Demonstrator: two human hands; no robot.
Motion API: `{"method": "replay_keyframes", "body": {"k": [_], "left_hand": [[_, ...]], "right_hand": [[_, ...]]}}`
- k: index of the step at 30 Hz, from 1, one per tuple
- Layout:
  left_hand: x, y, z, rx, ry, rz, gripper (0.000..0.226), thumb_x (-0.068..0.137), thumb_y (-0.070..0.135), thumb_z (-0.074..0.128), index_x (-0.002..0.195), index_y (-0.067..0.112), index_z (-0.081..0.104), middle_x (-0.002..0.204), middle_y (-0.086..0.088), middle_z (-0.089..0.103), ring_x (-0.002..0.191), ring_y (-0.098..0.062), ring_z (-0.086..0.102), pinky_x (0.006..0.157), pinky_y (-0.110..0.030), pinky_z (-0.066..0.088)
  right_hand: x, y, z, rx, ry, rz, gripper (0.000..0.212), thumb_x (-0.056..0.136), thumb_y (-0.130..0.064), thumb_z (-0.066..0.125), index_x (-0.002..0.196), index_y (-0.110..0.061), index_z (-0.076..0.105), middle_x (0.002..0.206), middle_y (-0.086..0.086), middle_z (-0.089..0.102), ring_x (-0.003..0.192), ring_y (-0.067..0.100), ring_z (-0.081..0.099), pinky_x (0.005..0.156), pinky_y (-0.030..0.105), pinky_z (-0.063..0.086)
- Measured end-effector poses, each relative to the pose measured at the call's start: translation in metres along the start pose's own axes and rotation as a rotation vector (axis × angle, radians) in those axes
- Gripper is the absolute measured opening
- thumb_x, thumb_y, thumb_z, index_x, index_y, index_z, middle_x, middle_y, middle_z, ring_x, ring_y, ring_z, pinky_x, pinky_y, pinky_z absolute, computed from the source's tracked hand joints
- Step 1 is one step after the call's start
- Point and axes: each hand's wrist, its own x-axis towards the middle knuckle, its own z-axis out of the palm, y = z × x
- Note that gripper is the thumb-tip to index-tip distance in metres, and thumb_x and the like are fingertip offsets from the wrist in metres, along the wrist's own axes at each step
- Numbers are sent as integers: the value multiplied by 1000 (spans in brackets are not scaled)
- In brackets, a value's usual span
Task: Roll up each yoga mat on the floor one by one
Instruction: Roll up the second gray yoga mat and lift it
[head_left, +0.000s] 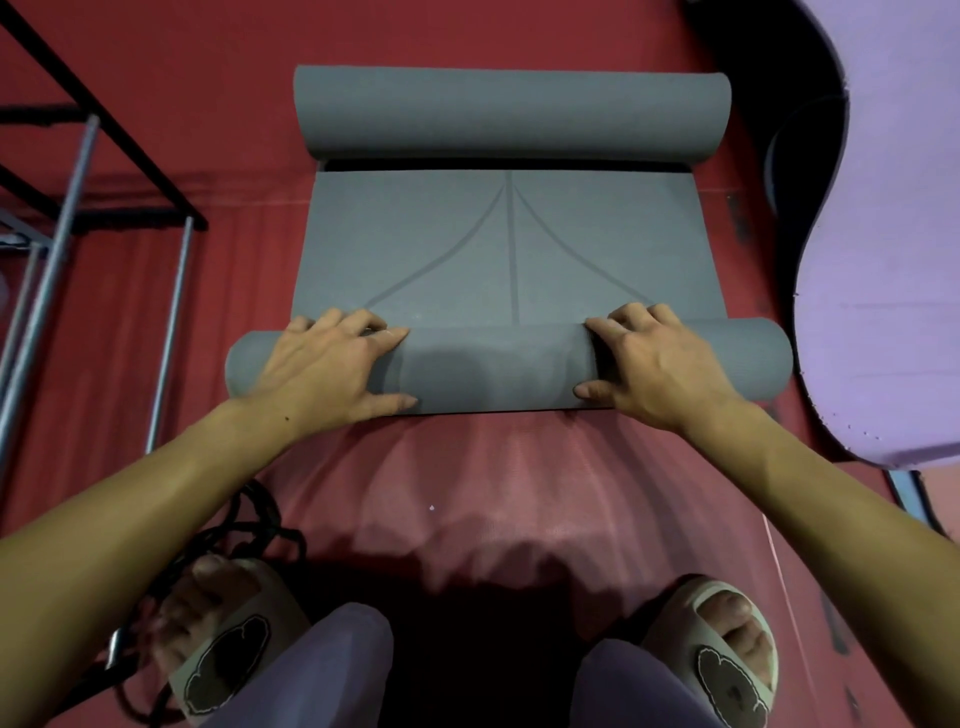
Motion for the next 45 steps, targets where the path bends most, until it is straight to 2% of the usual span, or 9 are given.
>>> {"method": "replay_keyframes", "body": {"k": [5, 10, 16, 22, 29, 34, 36, 40, 45], "left_hand": [[1, 2, 4, 82, 87, 9, 97, 69, 88, 62, 146, 29, 57, 132, -6, 53, 112, -30, 51, 84, -45, 44], [-3, 6, 7, 56, 157, 29, 89, 72, 79, 72, 142, 24, 60, 118, -3, 53, 102, -28, 52, 78, -43, 43], [1, 9, 5, 48, 179, 2, 78, 75, 75, 73, 136, 30, 56, 111, 0, 61, 104, -28, 57, 80, -45, 46], [2, 9, 6, 17, 193, -10, 70, 80, 69, 72, 135, 27, 58, 119, -1, 66, 110, -30, 58, 82, -46, 47], [9, 4, 5, -2, 155, -28, 91, 75, 86, 48, 144, 27, 56, 130, -11, 59, 114, -35, 53, 87, -48, 47], [8, 6, 9, 132, 172, -14, 105, 69, 88, 56, 151, 24, 49, 124, -14, 51, 107, -34, 49, 84, -46, 43], [9, 5, 11, 155, 166, -7, 108, 69, 86, 63, 155, 22, 45, 126, -14, 52, 109, -34, 50, 85, -47, 44], [11, 4, 8, 60, 193, -40, 108, 68, 80, 69, 156, 22, 42, 125, -11, 56, 111, -33, 53, 85, -47, 47], [13, 2, 8, 39, 183, -25, 99, 64, 73, 77, 142, 18, 50, 128, -6, 59, 115, -33, 55, 94, -50, 48]], "right_hand": [[2, 1, 0, 90, 23, 29, 74, 80, -65, 78, 132, -17, 56, 124, 3, 62, 116, 28, 52, 95, 44, 50], [6, 2, -2, 103, 4, 43, 75, 78, -65, 80, 132, -17, 63, 131, 6, 55, 117, 32, 46, 99, 48, 50], [1, 0, -1, 51, 97, 11, 69, 86, -63, 72, 136, -17, 63, 128, 5, 55, 114, 31, 49, 89, 48, 56], [6, 0, -2, 108, 111, 31, 60, 87, -57, 75, 122, -12, 59, 116, 7, 63, 110, 31, 54, 85, 47, 53], [8, -2, 1, 86, 142, 46, 56, 93, -56, 67, 127, -12, 67, 126, 12, 53, 112, 37, 49, 88, 53, 55], [7, -4, -3, 41, 153, 33, 61, 92, -59, 64, 135, -15, 62, 122, 10, 55, 109, 34, 54, 83, 48, 57], [8, -6, -4, 14, 141, 32, 69, 89, -62, 65, 138, -14, 55, 122, 11, 56, 109, 34, 56, 85, 49, 57], [8, -8, -1, -13, 144, 24, 71, 83, -66, 68, 126, -11, 54, 117, 10, 59, 107, 34, 59, 90, 49, 54], [14, -3, 6, -27, 116, 4, 91, 78, -69, 73, 143, -10, 50, 141, 13, 55, 130, 38, 53, 111, 53, 42]]}}
